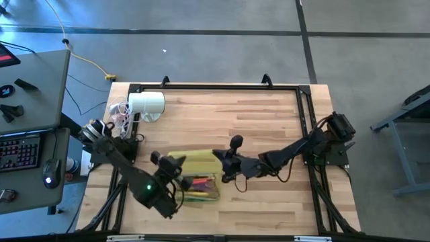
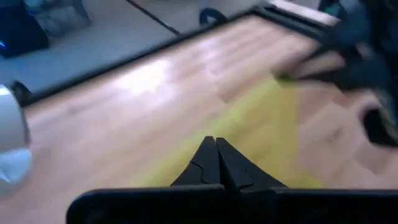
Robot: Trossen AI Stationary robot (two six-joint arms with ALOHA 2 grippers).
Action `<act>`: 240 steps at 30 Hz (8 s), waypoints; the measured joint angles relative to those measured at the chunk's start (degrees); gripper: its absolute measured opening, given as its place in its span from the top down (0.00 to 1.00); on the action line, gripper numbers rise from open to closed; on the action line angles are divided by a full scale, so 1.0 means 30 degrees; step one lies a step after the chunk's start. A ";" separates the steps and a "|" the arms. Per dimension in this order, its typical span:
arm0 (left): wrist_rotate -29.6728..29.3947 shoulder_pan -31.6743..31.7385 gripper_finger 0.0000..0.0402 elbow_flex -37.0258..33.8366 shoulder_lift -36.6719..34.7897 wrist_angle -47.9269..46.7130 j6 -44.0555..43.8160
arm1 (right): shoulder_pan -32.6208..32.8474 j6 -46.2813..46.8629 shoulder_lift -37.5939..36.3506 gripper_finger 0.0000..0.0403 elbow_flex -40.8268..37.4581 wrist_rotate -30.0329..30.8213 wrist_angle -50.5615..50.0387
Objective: Pick & place school supplies into a supply box
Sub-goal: Close the supply box lid, then return to Home Position
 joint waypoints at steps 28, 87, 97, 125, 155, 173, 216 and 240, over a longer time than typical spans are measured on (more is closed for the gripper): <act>1.5920 1.0948 0.97 -0.0024 -0.1161 0.5094 1.5440 | 0.1661 -0.0151 0.0066 1.00 0.0000 0.1058 -0.0740; 1.8623 0.9458 0.96 -0.0022 -0.1190 0.8083 1.6607 | 0.1508 -0.1822 0.0080 1.00 0.0007 -0.0379 -0.2090; 1.8995 0.9465 0.96 -0.0015 -0.1190 0.8086 1.5258 | 0.1349 -0.1300 0.0080 1.00 0.0007 -0.1839 -0.2147; 1.9143 0.4529 0.96 -0.0007 -0.0937 1.2956 1.5315 | 0.5524 0.8145 -0.0758 1.00 0.0007 -0.6672 -0.5400; 1.9039 0.1607 0.96 0.0105 0.5571 1.7754 1.0782 | 0.7193 0.7329 -0.1851 1.00 0.0007 -1.2750 -0.4052; 1.8716 0.5123 0.96 0.0000 0.5053 1.6746 1.5390 | 0.6484 0.7337 -0.1843 1.00 0.0007 -0.7306 -0.4016; -0.0576 -0.4865 0.86 -0.0029 -0.8376 0.3988 1.7906 | 0.8553 1.0179 -1.0899 0.63 0.0007 0.1846 -1.6426; -0.5253 -0.8847 0.86 -1.4975 -1.6557 0.4378 0.1910 | 0.7966 1.2599 -1.7786 0.62 0.0000 -0.0895 -1.9913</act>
